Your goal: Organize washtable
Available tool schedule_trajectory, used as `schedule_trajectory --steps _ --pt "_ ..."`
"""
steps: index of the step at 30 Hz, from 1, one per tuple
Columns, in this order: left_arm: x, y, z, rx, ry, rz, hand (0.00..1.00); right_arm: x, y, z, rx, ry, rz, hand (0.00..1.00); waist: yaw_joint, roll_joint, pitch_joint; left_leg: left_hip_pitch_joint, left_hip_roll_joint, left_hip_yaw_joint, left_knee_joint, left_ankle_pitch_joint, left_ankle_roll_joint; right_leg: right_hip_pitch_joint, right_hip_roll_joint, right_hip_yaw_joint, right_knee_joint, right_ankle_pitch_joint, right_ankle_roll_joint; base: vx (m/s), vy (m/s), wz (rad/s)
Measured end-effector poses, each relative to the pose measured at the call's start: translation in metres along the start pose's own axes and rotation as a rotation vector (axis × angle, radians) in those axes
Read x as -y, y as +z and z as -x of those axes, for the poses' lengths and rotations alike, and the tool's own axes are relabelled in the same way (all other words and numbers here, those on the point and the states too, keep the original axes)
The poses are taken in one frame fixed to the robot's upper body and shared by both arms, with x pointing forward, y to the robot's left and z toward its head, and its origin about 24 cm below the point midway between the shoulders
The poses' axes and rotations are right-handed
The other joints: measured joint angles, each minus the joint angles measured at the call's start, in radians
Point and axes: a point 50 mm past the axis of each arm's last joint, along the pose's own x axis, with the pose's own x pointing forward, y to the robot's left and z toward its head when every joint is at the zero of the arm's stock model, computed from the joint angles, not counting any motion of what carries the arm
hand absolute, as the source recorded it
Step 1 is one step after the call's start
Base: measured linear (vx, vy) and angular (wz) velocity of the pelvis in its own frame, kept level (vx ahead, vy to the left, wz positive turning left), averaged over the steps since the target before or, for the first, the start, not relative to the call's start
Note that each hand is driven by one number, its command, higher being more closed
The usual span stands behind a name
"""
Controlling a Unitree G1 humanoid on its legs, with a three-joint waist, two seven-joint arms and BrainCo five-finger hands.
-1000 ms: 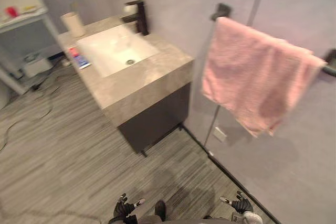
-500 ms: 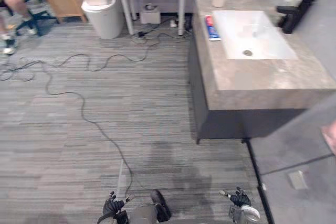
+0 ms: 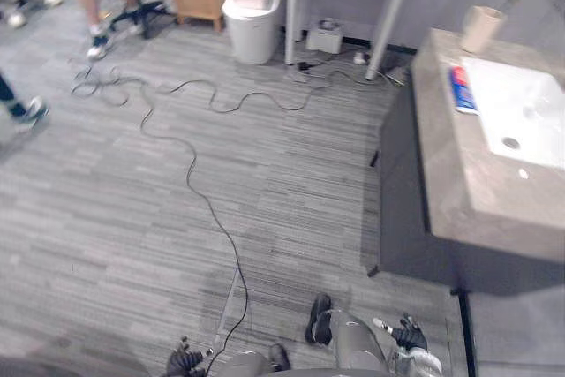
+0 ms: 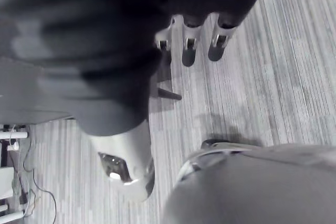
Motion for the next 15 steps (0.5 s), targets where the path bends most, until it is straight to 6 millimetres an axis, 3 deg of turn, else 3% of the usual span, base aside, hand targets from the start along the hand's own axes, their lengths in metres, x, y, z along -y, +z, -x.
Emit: schedule_trajectory --steps 1,2,3,4,5,7,9,12,13,14,15 --pt "0.003 -0.005 0.002 -0.011 -0.003 0.023 0.0 0.004 0.001 0.002 0.014 -0.006 0.003 0.0 0.001 0.029 -0.015 -0.017 0.038 0.024 0.113 -0.018 -0.038 0.036 0.042 -0.028 0.0 -0.01 -0.016 0.64 0.032 0.14" --pt "0.002 -0.002 0.001 -0.001 0.004 0.036 0.0 0.003 -0.001 0.003 0.012 -0.004 -0.002 0.0 -0.003 0.02 -0.02 -0.057 0.056 0.056 0.225 -0.019 -0.039 0.051 0.063 -0.03 -0.008 -0.012 -0.021 0.45 0.03 -0.14" --pt "0.001 0.0 0.001 0.007 0.013 0.057 0.0 0.001 -0.002 0.004 0.012 0.002 -0.004 0.0 -0.006 0.016 -0.032 -0.121 0.097 0.107 0.404 -0.02 -0.043 0.094 0.101 -0.026 -0.067 0.006 -0.053 0.59 0.013 -0.14" --pt "0.003 0.003 0.001 0.02 0.015 0.09 0.0 0.002 0.009 0.001 0.048 0.003 -0.016 0.0 -0.011 0.036 -0.021 -0.2 0.202 0.157 0.66 0.009 -0.072 0.173 0.139 -0.012 -0.158 0.028 -0.128 0.59 0.095 -0.47" --pt "0.01 0.008 0.002 0.044 -0.008 0.099 0.0 -0.001 0.012 0.001 0.058 0.009 -0.019 0.0 -0.004 0.034 -0.017 -0.246 0.263 0.204 0.783 -0.022 -0.027 0.208 0.135 0.033 -0.176 0.019 -0.115 0.48 0.097 -0.49" --pt "0.021 0.014 0.002 0.066 -0.042 0.106 0.0 -0.006 0.011 0.0 0.048 0.014 -0.048 0.0 0.008 0.009 -0.01 -0.292 0.307 0.18 0.736 -0.047 -0.027 0.272 0.102 0.076 -0.202 0.013 -0.08 0.41 0.154 -0.61" --pt "0.025 0.018 0.002 0.092 -0.066 0.078 0.0 -0.004 0.009 0.0 0.039 0.008 -0.055 0.0 0.019 0.013 -0.015 -0.332 0.332 0.111 0.597 -0.046 -0.036 0.315 0.073 0.131 -0.209 -0.013 -0.039 0.38 0.212 -0.64" --pt "0.027 0.019 0.003 0.103 -0.067 0.082 0.0 -0.003 0.01 -0.001 0.038 0.004 -0.053 0.0 0.022 0.019 -0.019 -0.384 0.305 -0.097 0.293 0.024 -0.137 0.328 0.026 0.237 -0.182 -0.066 0.042 0.29 0.357 -0.95" --pt "0.028 0.016 0.004 0.092 -0.068 0.091 0.0 -0.001 0.008 -0.001 0.035 -0.002 -0.049 0.0 0.024 0.026 -0.023 -0.373 0.301 -0.151 0.226 0.106 -0.178 0.327 0.027 0.291 -0.161 -0.091 0.083 0.26 0.352 -1.04" --pt "0.027 0.014 0.003 0.082 -0.064 0.092 0.0 -0.001 0.007 0.0 0.03 -0.003 -0.046 0.0 0.027 0.032 -0.033 -0.358 0.283 -0.162 0.223 0.144 -0.152 0.328 0.019 0.324 -0.151 -0.1 0.095 0.36 0.462 -1.33" --pt "0.023 0.014 0.003 0.081 -0.053 0.085 0.0 0.0 -0.002 0.001 -0.003 -0.008 -0.048 0.0 0.032 0.01 -0.051 -0.349 0.243 -0.156 0.235 0.142 -0.126 0.33 -0.007 0.385 -0.149 -0.111 0.11 0.39 0.45 -1.12"
